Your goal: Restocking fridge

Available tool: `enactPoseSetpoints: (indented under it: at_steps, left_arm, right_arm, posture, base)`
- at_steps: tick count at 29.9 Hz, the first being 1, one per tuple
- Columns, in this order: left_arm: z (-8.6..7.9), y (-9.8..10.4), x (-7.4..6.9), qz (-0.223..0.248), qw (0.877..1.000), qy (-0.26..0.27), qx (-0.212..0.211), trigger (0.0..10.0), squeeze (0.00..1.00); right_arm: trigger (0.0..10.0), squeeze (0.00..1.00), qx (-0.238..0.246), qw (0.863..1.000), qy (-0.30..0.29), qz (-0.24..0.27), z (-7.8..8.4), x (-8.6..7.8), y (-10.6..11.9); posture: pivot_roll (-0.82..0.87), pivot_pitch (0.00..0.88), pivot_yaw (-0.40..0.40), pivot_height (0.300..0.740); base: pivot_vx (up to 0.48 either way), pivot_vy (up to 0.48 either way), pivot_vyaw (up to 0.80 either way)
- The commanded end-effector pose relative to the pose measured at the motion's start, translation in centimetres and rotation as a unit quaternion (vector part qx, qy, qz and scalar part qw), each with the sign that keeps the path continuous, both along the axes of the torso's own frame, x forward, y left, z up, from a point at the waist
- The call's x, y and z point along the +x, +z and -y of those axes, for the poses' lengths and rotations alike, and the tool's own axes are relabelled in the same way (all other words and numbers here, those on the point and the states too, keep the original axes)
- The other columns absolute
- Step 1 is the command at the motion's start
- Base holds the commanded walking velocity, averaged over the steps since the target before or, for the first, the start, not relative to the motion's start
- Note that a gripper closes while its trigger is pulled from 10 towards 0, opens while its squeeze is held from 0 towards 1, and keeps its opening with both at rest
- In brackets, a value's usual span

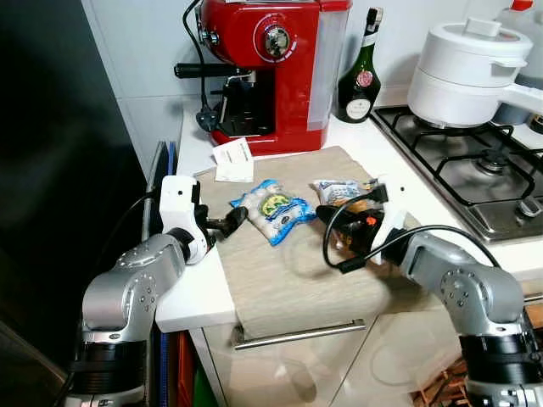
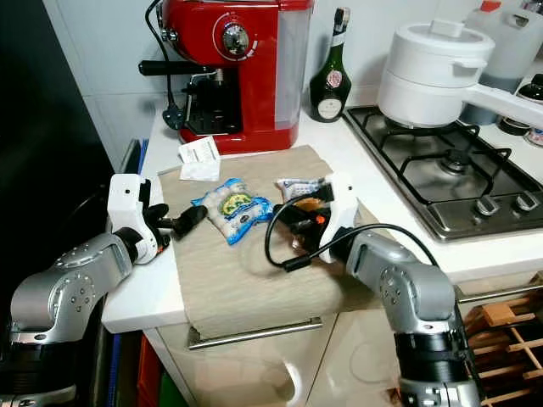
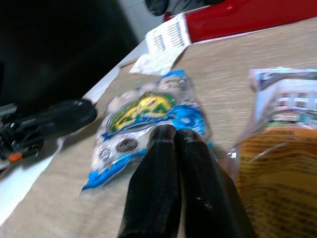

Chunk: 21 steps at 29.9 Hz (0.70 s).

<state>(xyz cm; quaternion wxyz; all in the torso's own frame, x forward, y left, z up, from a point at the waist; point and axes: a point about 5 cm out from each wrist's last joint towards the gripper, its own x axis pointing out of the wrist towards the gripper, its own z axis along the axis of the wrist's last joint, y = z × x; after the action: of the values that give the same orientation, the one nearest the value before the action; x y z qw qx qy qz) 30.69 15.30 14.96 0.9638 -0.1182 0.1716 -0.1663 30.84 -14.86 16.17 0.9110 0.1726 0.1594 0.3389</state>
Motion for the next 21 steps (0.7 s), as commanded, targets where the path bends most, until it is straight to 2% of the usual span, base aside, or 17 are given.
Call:
enactPoseSetpoints:
  at_steps: [1,2,3,6,16,21]
  left_arm:
    - [-0.5,-2.6,-0.6,-0.07,0.997,0.011,0.001,10.0,0.0]
    - [-0.4,-2.3,-0.5,-0.064,0.998,0.011,0.001,10.0,0.0]
    - [-0.4,-2.2,-0.5,-0.063,0.998,0.011,0.001,10.0,0.0]
    - [-0.4,-2.0,-0.3,-0.058,0.998,0.015,0.0,10.0,0.0]
    - [-0.2,-2.2,-0.3,-0.059,0.998,0.017,-0.006,10.0,0.0]
    - [-0.3,-2.2,-0.2,-0.059,0.998,0.019,-0.005,10.0,0.0]
  right_arm:
    - [10.0,1.0,0.004,0.999,-0.03,-0.028,0.9,0.3,-0.7]
    - [10.0,1.0,0.049,0.998,-0.028,0.001,0.9,0.5,0.7]
    - [10.0,1.0,0.06,0.998,-0.026,0.009,0.9,0.5,1.0]
    - [10.0,1.0,0.133,0.99,-0.03,0.033,0.8,0.6,2.9]
    - [10.0,1.0,0.175,0.983,-0.051,0.022,1.4,1.1,3.2]
    - [10.0,1.0,0.176,0.982,-0.061,0.016,1.6,1.3,3.0]
  posture:
    - [-0.04,0.0,0.041,0.74]
    - [-0.04,0.0,0.039,0.74]
    - [-0.04,0.0,0.039,0.74]
    - [-0.04,0.0,0.038,0.74]
    - [-0.04,0.0,0.028,0.74]
    - [-0.04,0.0,0.027,0.74]
  base:
    - [0.0,0.0,0.0]
    - [0.0,0.0,0.0]
    - [0.0,0.0,0.0]
    - [0.0,0.0,0.0]
    - [0.0,0.0,0.0]
    - [0.0,0.0,0.0]
